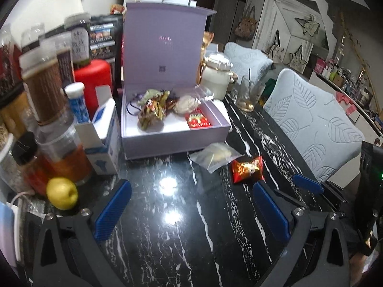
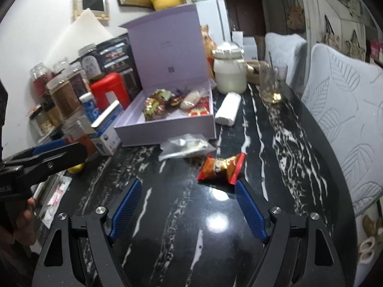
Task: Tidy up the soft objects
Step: 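Grasp the clear zip bag with the left gripper while the right gripper grasps the red-gold snack packet, then lift the zip bag and snack packet with both grippers and carry them over the box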
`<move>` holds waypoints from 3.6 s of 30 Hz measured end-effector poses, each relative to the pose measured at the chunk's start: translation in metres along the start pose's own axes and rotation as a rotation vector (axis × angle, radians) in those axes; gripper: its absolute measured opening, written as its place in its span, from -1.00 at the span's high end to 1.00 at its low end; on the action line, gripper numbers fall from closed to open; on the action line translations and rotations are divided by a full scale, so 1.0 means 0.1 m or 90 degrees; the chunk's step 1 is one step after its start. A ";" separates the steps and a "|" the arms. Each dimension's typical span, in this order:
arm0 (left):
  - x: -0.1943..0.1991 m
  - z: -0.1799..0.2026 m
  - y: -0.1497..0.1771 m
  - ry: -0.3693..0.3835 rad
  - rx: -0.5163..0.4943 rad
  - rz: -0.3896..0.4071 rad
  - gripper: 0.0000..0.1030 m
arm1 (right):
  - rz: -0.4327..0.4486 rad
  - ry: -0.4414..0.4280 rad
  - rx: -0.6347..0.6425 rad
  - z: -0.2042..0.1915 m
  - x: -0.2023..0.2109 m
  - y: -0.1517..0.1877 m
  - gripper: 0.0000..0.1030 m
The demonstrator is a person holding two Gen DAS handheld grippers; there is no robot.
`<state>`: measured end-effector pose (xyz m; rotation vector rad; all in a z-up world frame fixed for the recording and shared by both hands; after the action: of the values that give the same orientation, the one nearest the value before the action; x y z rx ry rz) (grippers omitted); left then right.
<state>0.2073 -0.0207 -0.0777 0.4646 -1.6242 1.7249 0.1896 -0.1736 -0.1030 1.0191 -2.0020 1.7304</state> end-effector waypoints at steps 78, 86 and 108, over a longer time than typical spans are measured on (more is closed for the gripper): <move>-1.81 0.70 -0.06 0.035 -0.125 -0.158 0.14 | -0.103 0.014 -0.123 1.28 -0.64 0.10 0.19; -1.51 0.78 0.03 0.027 -0.141 -0.127 0.14 | -0.096 -0.003 -0.129 1.21 -0.51 0.17 0.31; -0.82 0.72 0.57 0.054 -0.102 -0.137 0.14 | -0.083 -0.033 -0.134 0.86 -0.16 0.50 0.44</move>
<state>0.2086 -0.1081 -0.1640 0.4629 -1.5762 1.4256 0.1850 -0.2493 -0.1694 1.1051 -2.0477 1.4069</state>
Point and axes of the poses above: each gripper's, at about its wrist camera, not at the fingertips, and x roughly against the way its jaws point, z to its right, y to its underside, the point moved 9 cm from there along -x, roughly the way its jaws point, and after that the axes turned 3 degrees about -y, right-handed, at the moved point
